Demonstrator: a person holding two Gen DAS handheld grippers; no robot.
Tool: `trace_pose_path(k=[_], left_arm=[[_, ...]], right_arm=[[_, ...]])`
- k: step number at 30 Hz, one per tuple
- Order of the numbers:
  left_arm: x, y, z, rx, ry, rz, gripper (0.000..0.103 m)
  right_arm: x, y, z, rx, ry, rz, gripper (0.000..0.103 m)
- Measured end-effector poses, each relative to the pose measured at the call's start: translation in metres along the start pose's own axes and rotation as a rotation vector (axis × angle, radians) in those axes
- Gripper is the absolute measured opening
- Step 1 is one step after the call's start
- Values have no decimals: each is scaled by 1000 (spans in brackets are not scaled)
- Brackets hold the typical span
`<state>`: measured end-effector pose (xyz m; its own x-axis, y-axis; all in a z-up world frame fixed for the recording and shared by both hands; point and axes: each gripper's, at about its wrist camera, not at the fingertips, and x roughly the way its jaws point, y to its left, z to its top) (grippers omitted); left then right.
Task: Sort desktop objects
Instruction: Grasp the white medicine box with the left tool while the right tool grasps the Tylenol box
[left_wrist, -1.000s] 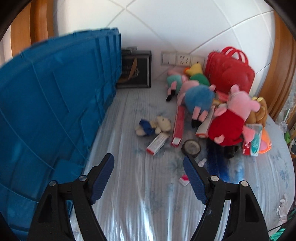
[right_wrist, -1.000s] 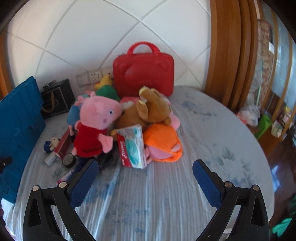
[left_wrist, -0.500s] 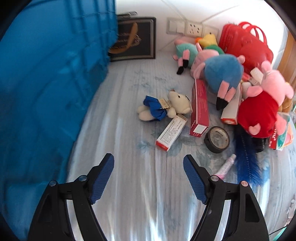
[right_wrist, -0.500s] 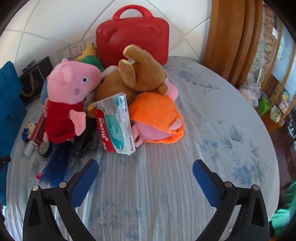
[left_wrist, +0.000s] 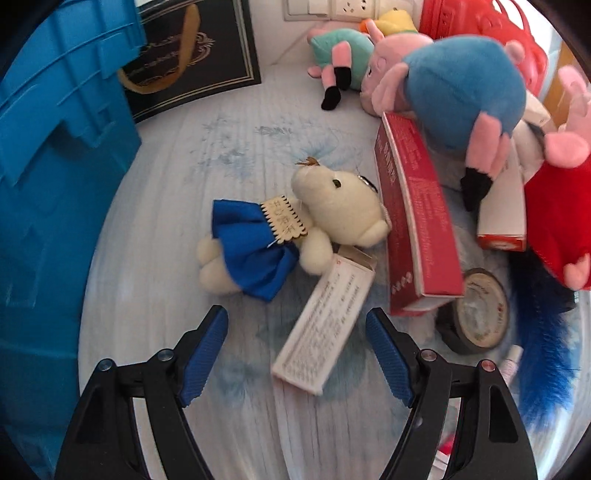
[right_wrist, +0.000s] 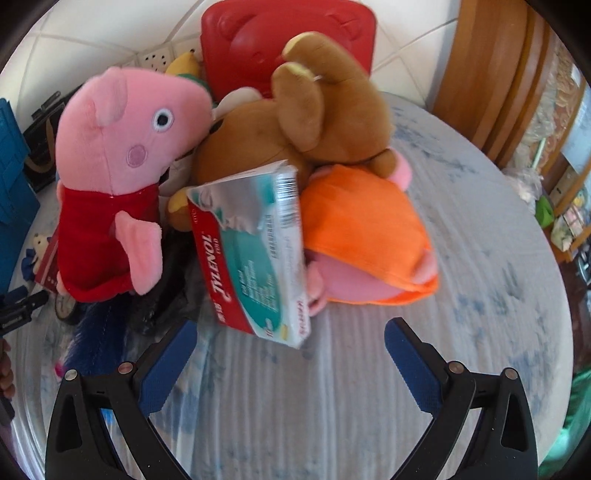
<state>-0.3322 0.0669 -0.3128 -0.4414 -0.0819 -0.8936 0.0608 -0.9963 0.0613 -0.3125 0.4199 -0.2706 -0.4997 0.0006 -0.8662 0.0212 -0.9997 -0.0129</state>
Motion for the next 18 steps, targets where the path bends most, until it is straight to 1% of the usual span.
trace_pose_path(k=[2,5,6,7,9,13,14,15,17,18], left_arm=[[0,1,1,0,-21,-8,78],[1,5,-1,-23,-23,-36,79],[2,8,-2,-43,-20,-46,83],[3,10,-2,-59,-14,-46,92],[7,14,-3,-86,3,-31,103],[7,15,-4,-90,-6,-28,103],[7,14,-4,-90,-9,-27,103],[7,14,-5,-91,-14,-30,99],[2,10,-7,-79,-29,-36,86],[-1,6,-8,-65,-37,-45,72]], right_arm=[[8,5,3,-12,6,5,103],[18,12,8,-17,8,12,103],[21,13,10,-14,7,14,103],[24,15,11,-12,5,15,103],[31,18,13,-9,6,11,103],[40,21,14,-20,-1,-22,103],[40,21,14,-20,-5,-27,103],[40,20,13,-16,-10,-27,103],[41,19,13,-8,-9,-33,103],[42,20,13,-7,-5,-37,103]])
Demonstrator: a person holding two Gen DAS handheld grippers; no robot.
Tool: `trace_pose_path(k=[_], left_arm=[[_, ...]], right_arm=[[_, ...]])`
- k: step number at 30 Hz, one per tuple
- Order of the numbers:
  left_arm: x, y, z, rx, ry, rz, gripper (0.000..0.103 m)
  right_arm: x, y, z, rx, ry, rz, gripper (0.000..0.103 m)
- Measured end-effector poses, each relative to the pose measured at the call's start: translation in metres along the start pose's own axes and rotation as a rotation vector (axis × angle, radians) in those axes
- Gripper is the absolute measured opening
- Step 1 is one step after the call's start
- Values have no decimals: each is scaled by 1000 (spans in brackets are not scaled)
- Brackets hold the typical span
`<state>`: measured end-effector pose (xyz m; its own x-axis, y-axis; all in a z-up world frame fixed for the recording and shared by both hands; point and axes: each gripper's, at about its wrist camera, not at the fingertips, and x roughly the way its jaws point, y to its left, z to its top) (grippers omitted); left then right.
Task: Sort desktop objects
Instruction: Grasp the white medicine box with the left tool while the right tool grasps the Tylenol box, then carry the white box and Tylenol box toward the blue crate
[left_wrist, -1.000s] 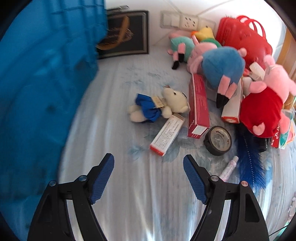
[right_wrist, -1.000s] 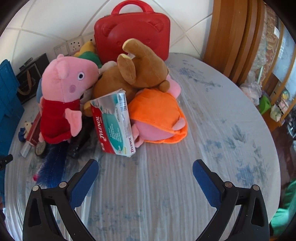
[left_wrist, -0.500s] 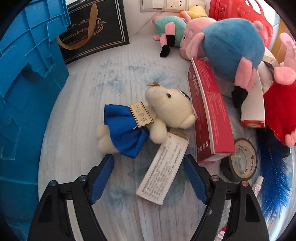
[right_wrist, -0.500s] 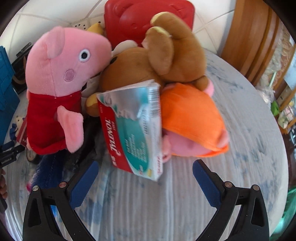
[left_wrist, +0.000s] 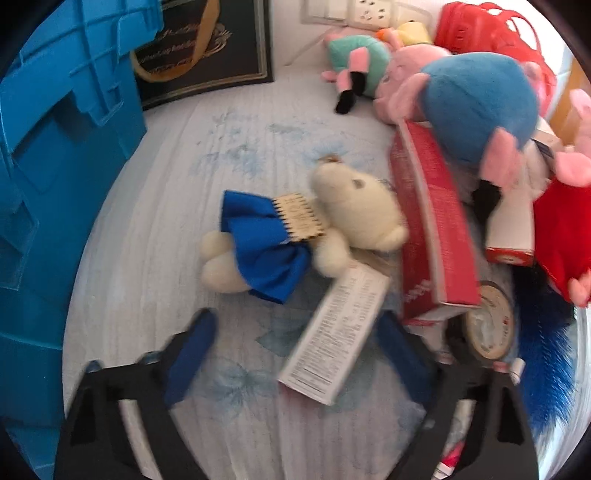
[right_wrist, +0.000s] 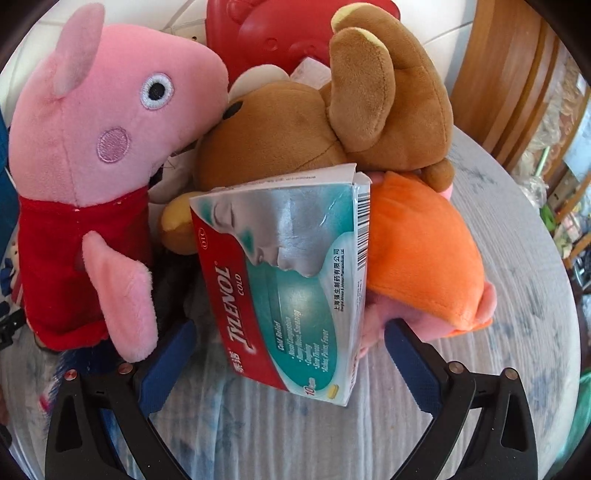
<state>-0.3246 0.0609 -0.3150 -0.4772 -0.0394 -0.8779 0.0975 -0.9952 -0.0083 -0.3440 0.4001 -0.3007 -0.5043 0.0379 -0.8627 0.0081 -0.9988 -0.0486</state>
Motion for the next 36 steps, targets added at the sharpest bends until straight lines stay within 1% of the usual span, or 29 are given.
trace_pose_path(k=[1,2,3,4,5,6,7,9,10,11,12,13,15,17,21,25,27,28,32,34,36], left_arm=[[-3,-5,-1,20,-3,-11,59],[-5,-10,-1,40,-4,-22,52],[-6,-13,-2,51,-5,-29,42],[-7,-16,-2,64,-7,-28,36],[-8,-18,-3,74,-8,-24,33],[-8,-20,-4,78,-6,-29,27],[-10,-21,-5,79,-1,-30,27],[-12,-23,-9,77,7,-22,27],[-14,-23,-11,73,11,-24,27],[-16,-23,-13,65,13,-25,27],[-20,-22,-16,55,12,-27,27],[-23,-21,-19,43,10,-29,27],[-32,-20,-26,22,3,-28,27],[-43,-20,-32,15,-11,-17,27],[-73,-22,-41,3,-62,-17,27],[-105,-26,-47,-1,-118,-16,27],[-122,-29,-49,3,-153,-16,27],[-132,-30,-51,4,-173,-18,27],[-170,-32,-58,4,-250,-31,27],[-187,-33,-63,14,-285,-36,27],[-203,-33,-69,22,-320,-26,27]], right_arm=[[0,0,0,0,2,-6,102],[0,1,-1,2,4,-15,98],[0,1,-1,4,5,-25,88],[-1,-1,-2,9,5,-40,83],[-2,-3,-2,19,7,-38,73],[-3,-6,-3,33,8,-30,70],[-4,-10,-5,45,11,-16,66],[-9,-17,-8,51,7,-1,48],[-12,-19,-9,54,5,7,44],[-15,-22,-10,57,5,19,34],[-17,-25,-12,59,9,25,31],[-19,-28,-14,63,14,41,29],[-23,-33,-20,70,17,82,22],[-28,-36,-23,67,12,116,18],[-45,-43,-28,57,-15,155,18],[-62,-46,-15,46,-47,185,18],[-79,-41,-23,30,-71,190,18],[-91,-32,-27,23,-82,196,18],[-122,-21,-31,-11,-131,225,18],[-141,-13,-42,-38,-161,242,18],[-158,-1,-48,-60,-183,255,18]])
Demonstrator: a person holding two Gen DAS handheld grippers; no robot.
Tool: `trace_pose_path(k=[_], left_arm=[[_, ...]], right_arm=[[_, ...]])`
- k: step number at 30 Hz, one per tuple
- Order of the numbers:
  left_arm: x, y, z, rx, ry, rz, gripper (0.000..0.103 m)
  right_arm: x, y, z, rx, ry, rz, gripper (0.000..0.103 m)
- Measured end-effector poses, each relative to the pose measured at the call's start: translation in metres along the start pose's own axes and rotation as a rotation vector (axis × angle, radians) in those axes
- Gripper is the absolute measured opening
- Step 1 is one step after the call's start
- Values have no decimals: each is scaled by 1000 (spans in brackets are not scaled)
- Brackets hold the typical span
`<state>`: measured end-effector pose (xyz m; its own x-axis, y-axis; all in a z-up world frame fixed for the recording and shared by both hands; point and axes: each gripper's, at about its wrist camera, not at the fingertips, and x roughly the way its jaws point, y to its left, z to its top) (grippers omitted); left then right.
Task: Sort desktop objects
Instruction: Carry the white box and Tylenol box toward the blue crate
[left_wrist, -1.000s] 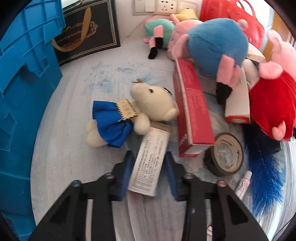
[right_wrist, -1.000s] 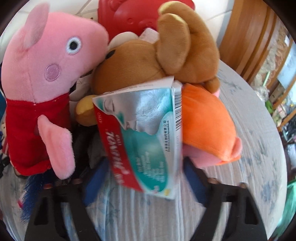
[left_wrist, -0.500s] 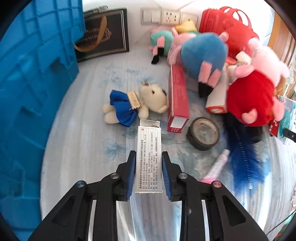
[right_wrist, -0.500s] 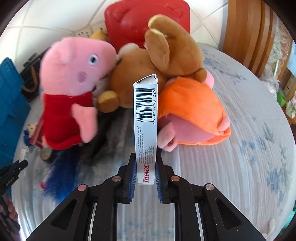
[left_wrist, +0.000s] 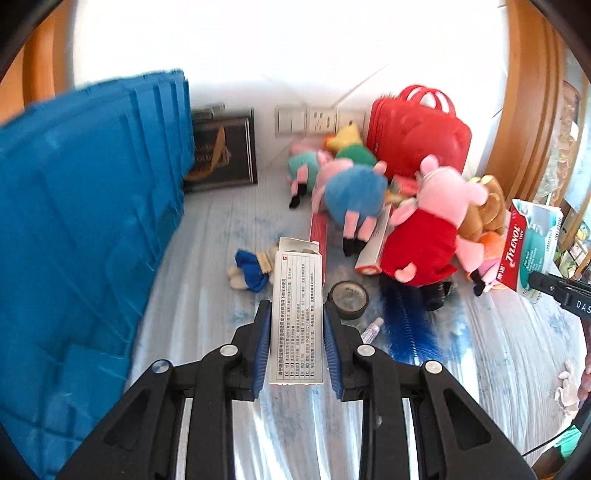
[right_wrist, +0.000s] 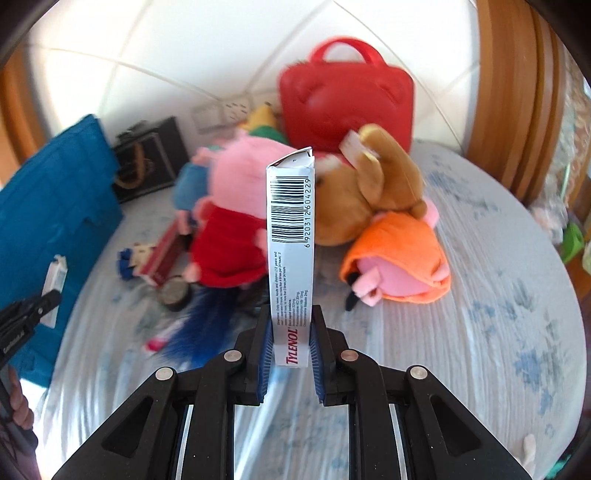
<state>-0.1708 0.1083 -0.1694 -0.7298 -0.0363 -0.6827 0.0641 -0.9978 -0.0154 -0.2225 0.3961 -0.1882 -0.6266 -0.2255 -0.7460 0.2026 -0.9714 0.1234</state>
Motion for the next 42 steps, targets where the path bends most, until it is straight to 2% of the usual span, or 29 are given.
trace_pose_path(k=[9,19,26,35,42], left_arm=[[-76,10,-3,3,-136,13,27],[-156,43,-3,7,-286,34,27],[-195,73,8,3,-368,91,27],[-234,149,28,-73,-428,203,27],[-243,224,37,-163,-414,290,27]], right_arm=[[-64,64,-5,-108,-107,64,18],[-127,148,-9,-197,-231,170,18],[-158,205,0,-252,-307,231,18],[-184,288,26,-330,-381,326,19],[-184,360,44,-394,-413,383,19]])
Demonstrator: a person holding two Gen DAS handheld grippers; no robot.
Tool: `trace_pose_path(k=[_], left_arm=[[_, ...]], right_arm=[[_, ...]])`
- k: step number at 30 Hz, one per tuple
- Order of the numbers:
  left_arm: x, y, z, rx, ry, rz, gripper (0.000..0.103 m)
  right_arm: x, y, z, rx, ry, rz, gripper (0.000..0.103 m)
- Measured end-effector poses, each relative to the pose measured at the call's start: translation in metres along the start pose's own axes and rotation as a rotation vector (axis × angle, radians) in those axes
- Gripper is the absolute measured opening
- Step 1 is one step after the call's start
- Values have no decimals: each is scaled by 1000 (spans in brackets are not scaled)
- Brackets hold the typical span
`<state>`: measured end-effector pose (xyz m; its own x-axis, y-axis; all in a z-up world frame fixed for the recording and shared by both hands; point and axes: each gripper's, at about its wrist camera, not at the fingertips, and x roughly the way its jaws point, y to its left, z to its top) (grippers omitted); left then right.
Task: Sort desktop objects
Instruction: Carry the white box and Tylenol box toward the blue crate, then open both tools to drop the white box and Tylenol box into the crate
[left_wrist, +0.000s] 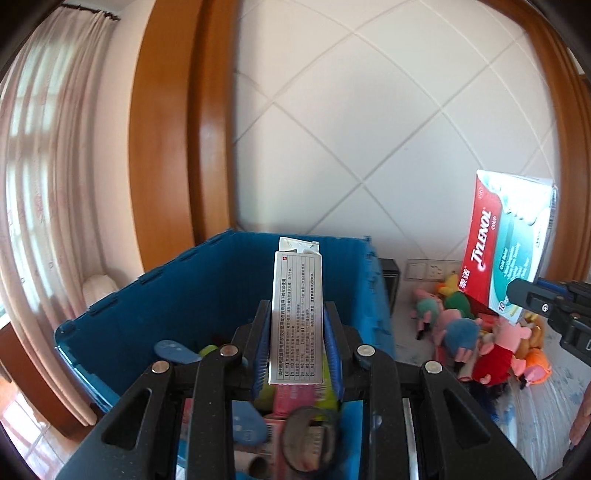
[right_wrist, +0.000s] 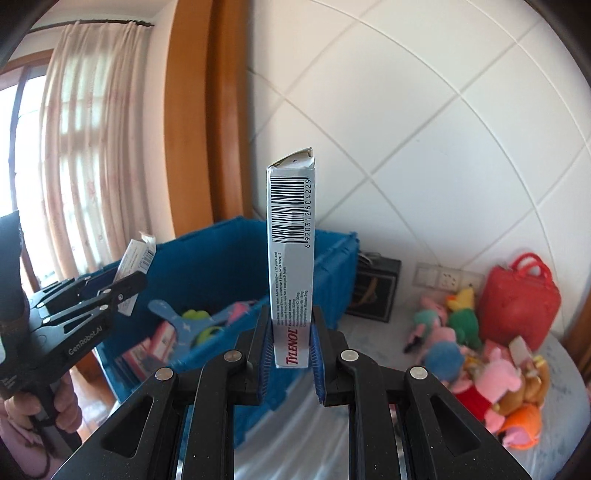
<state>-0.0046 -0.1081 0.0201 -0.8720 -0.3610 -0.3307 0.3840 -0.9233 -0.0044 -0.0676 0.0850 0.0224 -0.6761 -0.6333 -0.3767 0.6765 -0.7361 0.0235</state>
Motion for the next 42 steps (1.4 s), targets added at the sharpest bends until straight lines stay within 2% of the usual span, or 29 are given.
trace_pose_path(k=[5,16,28,35,36,38,39,40,42], left_arm=[[17,42,3,-15,26,54,27],[59,98,1,-20,80,69,27],[86,107,-9,-14,106,46,27],[85,109,-10,-38,113,53,27],[86,110,-10,-44,120,53,29],[87,112,-10,-50,127,59,44],[87,112,-10,-53,124,67,58],[85,111,-10,-54,117,75,66],[82,111,-9,-52,102,83,69]], right_arm=[[32,34,19,-31,0,36,19],[95,100,26,-83,63,71,19],[123,118,21,-103,114,38,19],[132,121,21,-119,129,21,19],[133,121,21,-120,131,19,19],[135,121,21,-119,133,16,19],[135,120,21,-119,132,14,19],[135,120,21,-118,132,15,19],[135,119,21,-120,132,12,19]])
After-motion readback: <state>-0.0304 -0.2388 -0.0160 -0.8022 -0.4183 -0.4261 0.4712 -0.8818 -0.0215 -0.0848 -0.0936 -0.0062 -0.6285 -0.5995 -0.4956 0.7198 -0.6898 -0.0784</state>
